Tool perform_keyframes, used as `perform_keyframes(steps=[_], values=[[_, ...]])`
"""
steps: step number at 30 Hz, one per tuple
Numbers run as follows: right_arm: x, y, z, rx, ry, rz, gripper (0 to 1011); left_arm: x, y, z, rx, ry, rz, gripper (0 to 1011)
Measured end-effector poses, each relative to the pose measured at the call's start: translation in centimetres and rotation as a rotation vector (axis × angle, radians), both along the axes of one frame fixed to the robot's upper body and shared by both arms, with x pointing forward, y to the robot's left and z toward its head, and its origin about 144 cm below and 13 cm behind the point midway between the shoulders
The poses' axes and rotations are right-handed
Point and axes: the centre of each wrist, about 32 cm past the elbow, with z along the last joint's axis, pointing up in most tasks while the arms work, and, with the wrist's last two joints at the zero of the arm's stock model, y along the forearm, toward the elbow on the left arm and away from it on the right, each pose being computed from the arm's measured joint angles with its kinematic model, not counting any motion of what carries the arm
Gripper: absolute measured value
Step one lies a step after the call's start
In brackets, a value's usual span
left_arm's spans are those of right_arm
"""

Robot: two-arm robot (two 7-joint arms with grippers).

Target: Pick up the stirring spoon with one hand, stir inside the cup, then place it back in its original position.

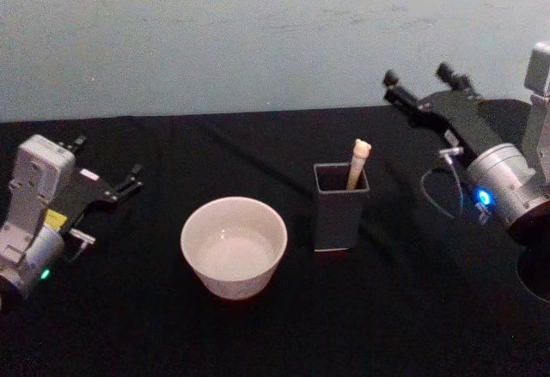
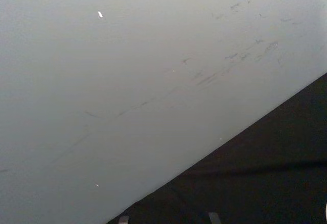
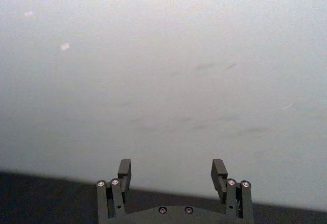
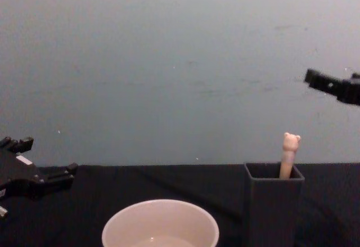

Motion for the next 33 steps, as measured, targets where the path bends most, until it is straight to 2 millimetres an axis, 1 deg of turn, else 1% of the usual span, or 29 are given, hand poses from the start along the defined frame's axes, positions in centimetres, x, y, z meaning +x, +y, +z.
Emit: perform_keyframes(steps=[3, 4, 7, 10, 11, 12, 13, 15, 16, 21, 25, 33], values=[[0.3, 0.4, -0.3, -0.03, -0.038, -0.098, 1000, 0.0, 0.0, 0.0, 0.0, 0.0, 0.0, 1001], [0.4, 0.7, -0.7, -0.059, -0.054, -0.139, 1000, 0.0, 0.0, 0.0, 0.0, 0.0, 0.0, 1001], [0.5, 1.1, -1.8, -0.114, -0.057, -0.184, 1000, 0.0, 0.0, 0.0, 0.0, 0.0, 0.0, 1001], [0.3, 1.5, -3.3, -0.188, -0.056, -0.219, 1000, 0.0, 0.0, 0.0, 0.0, 0.0, 0.0, 1002], [0.1, 1.6, -4.3, -0.227, -0.056, -0.232, 1000, 0.0, 0.0, 0.0, 0.0, 0.0, 0.0, 1001], [0.0, 1.6, -4.8, -0.246, -0.054, -0.239, 1000, 0.0, 0.0, 0.0, 0.0, 0.0, 0.0, 1001], [-0.1, 1.7, -5.8, -0.277, -0.048, -0.249, 1000, 0.0, 0.0, 0.0, 0.0, 0.0, 0.0, 1001], [-0.3, 1.7, -6.7, -0.308, -0.041, -0.257, 1000, 0.0, 0.0, 0.0, 0.0, 0.0, 0.0, 1001], [-0.5, 1.6, -7.5, -0.336, -0.033, -0.261, 1000, 0.0, 0.0, 0.0, 0.0, 0.0, 0.0, 1001], [-0.7, 1.4, -9.4, -0.387, -0.001, -0.267, 1002, 0.0, 0.0, 0.0, 0.0, 0.0, 0.0, 1001], [-0.6, 1.2, -10.0, -0.397, 0.032, -0.274, 1000, 0.0, 0.0, 0.0, 0.0, 0.0, 0.0, 1001], [-0.4, 1.1, -10.0, -0.396, 0.054, -0.276, 1000, 0.0, 0.0, 0.0, 0.0, 0.0, 0.0, 1001]])
